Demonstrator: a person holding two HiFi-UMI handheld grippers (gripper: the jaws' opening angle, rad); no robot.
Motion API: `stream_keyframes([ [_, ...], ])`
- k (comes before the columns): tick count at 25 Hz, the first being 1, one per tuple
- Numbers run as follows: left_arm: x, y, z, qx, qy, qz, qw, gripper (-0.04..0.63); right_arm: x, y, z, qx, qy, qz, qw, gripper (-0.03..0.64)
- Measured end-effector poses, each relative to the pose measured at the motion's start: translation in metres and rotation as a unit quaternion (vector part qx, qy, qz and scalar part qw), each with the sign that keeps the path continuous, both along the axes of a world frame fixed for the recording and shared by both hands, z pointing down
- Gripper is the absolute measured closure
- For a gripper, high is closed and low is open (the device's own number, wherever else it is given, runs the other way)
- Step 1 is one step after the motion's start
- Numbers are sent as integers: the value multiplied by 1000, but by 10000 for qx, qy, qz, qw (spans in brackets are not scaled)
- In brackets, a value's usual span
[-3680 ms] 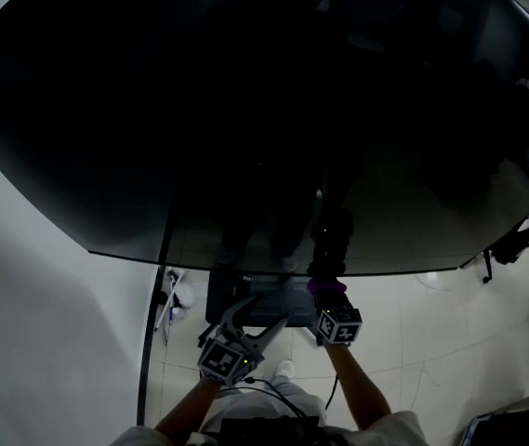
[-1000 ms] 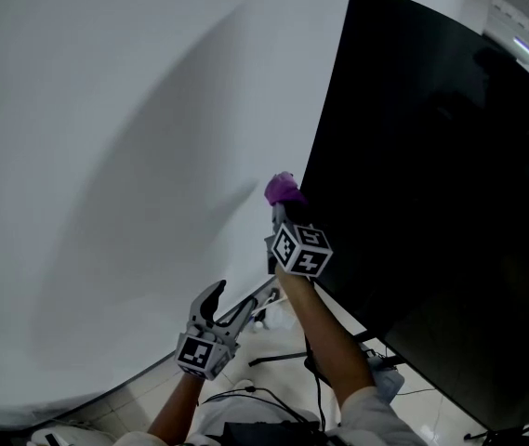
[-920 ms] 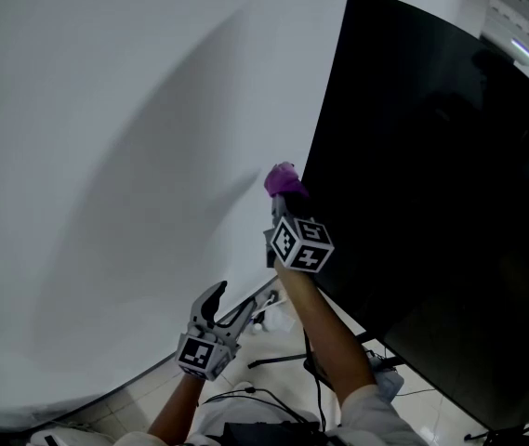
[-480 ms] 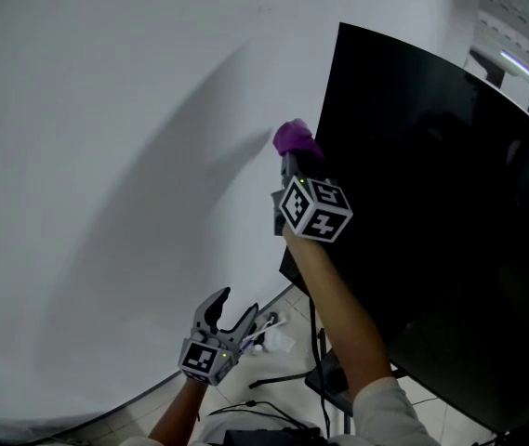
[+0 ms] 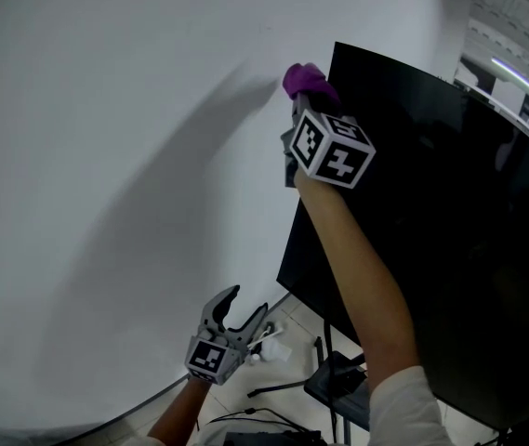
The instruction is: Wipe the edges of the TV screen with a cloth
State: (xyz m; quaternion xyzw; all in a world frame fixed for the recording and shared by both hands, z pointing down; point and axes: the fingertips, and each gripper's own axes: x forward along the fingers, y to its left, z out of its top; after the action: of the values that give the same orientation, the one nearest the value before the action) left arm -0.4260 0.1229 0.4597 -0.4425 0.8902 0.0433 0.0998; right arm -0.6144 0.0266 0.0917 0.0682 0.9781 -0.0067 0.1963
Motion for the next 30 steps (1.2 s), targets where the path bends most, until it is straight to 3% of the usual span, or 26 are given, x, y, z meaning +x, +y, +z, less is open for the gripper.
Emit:
stream_keyframes([
  [2, 2, -6, -7, 24, -104, 74, 9999, 328, 0, -2, -17, -59, 5, 22, 10000, 571],
  [6, 13, -16, -23, 249, 72, 177, 9995, 330, 2, -6, -49, -136, 57, 67, 9999, 571],
  [10, 24, -26, -12, 45, -120, 373, 9992, 328, 10, -9, -79, -83, -12, 145, 9999, 572],
  [12, 32, -29, -15, 135, -35, 417, 9990, 330, 16, -12, -92, -63, -54, 188, 9998, 572],
  [14, 38, -31, -17, 204, 51, 456, 9987, 328, 26, -17, -101, -45, -123, 257, 9996, 571],
  [17, 42, -40, -1, -30, -156, 648, 9978, 328, 47, -29, -109, 175, -288, 467, 9983, 571],
  [20, 54, -59, -1, 2, -131, 946, 9954, 328, 78, -47, -110, 302, -389, 590, 9970, 572],
  [26, 99, -118, 8, -50, 3, 1760, 9844, 328, 150, -80, -113, 556, -488, 835, 9938, 572],
  [30, 149, -175, 8, -134, -75, 2579, 9661, 330, 220, -127, -116, 696, -526, 1275, 9880, 571],
])
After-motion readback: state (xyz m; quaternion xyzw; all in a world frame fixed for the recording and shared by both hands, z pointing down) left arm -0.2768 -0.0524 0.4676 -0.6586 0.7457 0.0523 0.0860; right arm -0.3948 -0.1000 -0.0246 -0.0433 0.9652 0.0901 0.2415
